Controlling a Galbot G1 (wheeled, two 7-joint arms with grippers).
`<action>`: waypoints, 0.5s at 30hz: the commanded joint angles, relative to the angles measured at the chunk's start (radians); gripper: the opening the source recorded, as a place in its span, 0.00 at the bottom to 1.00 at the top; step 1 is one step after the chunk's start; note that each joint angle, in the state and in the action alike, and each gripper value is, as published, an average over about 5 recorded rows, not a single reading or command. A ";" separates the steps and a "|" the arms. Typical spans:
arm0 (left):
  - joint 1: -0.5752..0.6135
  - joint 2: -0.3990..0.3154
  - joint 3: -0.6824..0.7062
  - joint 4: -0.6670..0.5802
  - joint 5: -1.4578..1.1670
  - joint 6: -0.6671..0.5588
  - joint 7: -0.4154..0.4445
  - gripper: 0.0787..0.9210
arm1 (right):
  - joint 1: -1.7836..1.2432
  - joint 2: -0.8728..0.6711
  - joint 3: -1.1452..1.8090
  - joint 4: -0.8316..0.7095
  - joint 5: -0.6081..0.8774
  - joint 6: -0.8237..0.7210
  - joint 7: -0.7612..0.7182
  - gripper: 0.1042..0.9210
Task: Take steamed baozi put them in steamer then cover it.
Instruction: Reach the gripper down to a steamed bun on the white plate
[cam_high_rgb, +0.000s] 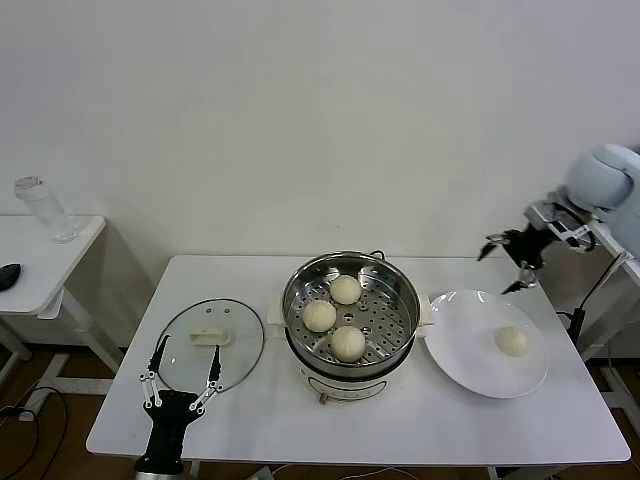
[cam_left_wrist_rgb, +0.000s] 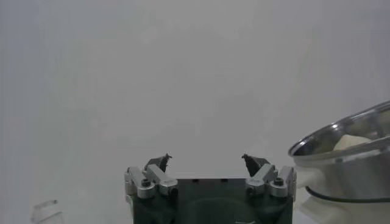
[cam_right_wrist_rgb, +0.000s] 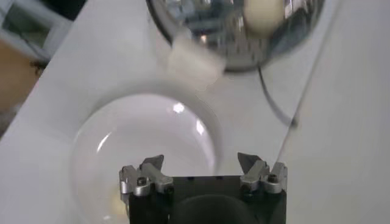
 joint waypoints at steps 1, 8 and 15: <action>0.003 -0.003 -0.003 0.003 0.001 -0.001 0.000 0.88 | -0.262 -0.012 0.121 -0.201 -0.092 -0.031 0.073 0.88; 0.003 -0.006 -0.003 0.008 0.003 -0.003 0.000 0.88 | -0.324 0.018 0.145 -0.217 -0.133 -0.034 0.107 0.88; 0.003 -0.007 -0.001 0.011 0.009 -0.005 -0.004 0.88 | -0.368 0.046 0.181 -0.231 -0.124 -0.060 0.164 0.88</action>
